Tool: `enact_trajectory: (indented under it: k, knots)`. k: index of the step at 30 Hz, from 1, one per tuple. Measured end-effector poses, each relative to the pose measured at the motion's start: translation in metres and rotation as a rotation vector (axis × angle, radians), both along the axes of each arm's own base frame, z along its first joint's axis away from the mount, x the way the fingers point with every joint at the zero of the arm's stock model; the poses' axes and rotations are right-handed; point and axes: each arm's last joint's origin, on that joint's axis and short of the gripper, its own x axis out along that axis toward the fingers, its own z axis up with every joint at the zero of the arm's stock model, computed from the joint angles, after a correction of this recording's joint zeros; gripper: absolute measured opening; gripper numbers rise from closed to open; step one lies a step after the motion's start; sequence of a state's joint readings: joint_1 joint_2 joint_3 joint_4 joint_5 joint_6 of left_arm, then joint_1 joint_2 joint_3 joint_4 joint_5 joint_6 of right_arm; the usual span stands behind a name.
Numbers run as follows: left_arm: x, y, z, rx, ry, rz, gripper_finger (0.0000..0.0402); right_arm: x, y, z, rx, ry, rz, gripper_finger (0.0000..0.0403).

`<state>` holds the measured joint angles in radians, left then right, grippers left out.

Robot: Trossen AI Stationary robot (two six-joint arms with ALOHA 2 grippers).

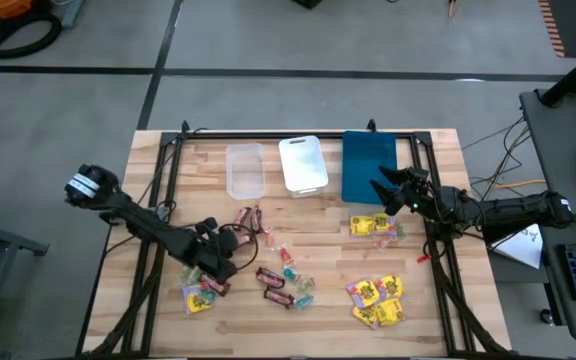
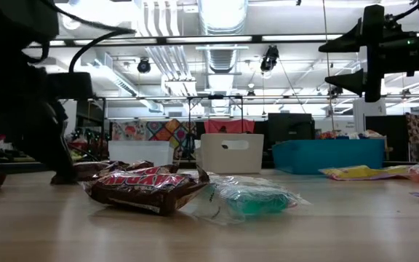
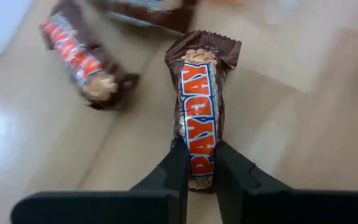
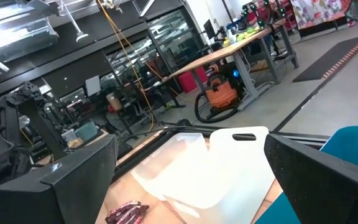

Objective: Sort candy
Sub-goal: Put the middle left brown candy bar into the transparent bin

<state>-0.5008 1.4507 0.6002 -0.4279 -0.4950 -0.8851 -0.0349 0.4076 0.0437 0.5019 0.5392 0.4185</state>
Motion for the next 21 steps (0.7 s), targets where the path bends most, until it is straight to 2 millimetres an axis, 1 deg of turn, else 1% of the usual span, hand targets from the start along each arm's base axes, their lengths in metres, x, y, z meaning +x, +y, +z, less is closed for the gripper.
enact_trajectory:
  k: [5,7,9,12,15,18,21]
  knots:
    - [0.002,0.000,0.037,-0.018,-0.106,-0.114,0.0028,0.000,0.000,0.000,0.000,-0.001,0.000,0.0399]
    - [0.003,0.004,0.055,0.025,-0.172,-0.153,0.0028,0.000,0.000,0.000,0.003,-0.002,0.000,0.0399]
    - [0.002,0.014,0.073,0.105,-0.236,-0.161,0.0028,0.000,0.000,0.000,0.016,-0.011,0.002,0.0399]
    - [-0.001,0.036,0.092,0.223,-0.288,-0.129,0.0028,0.000,0.000,0.000,0.037,-0.026,0.023,0.0399]
    - [-0.004,0.064,0.105,0.313,-0.293,-0.074,0.0028,0.001,0.001,0.000,0.052,-0.036,0.063,0.0399]
    - [-0.006,0.093,0.109,0.373,-0.253,-0.007,0.0028,0.002,0.002,0.002,0.066,-0.042,0.084,0.0399]
    - [-0.007,0.123,0.107,0.384,-0.218,0.077,0.0028,0.006,0.002,0.008,0.073,-0.019,0.086,0.0399]
